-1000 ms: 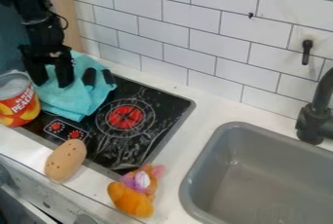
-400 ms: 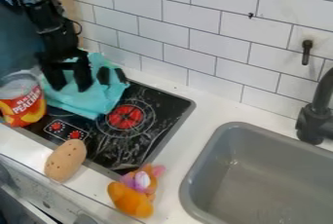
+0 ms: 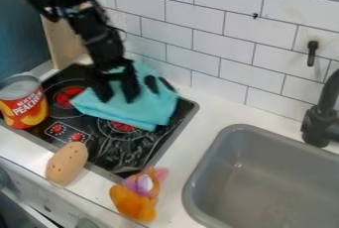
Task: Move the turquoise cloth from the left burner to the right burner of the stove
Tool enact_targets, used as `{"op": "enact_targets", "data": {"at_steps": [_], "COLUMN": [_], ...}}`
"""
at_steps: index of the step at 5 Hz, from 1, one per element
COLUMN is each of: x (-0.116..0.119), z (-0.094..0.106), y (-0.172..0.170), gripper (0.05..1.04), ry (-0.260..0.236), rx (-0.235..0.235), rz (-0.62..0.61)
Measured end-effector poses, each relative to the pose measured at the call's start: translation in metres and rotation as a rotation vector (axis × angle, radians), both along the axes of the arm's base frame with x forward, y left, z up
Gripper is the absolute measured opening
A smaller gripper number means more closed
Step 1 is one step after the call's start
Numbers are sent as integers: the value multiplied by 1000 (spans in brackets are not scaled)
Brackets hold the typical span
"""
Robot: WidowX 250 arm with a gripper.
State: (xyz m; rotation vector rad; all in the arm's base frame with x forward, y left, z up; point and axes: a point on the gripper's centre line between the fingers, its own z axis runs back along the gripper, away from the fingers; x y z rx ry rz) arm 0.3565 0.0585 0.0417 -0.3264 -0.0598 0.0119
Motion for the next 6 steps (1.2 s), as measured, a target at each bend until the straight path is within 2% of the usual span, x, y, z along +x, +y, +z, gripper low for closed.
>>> {"op": "enact_targets", "data": {"at_steps": [2, 3, 4, 5, 6], "x": [-30, -29, -30, -31, -47], "z": [-4, -4, 15, 53, 79], "y": [-45, -44, -34, -14, 3], "gripper": [1000, 1000, 1000, 1000, 1000], "ry": [47, 13, -16, -100, -97], "rx": [46, 82, 116, 184, 259], "rz": [-84, -53, -117, -49, -59]}}
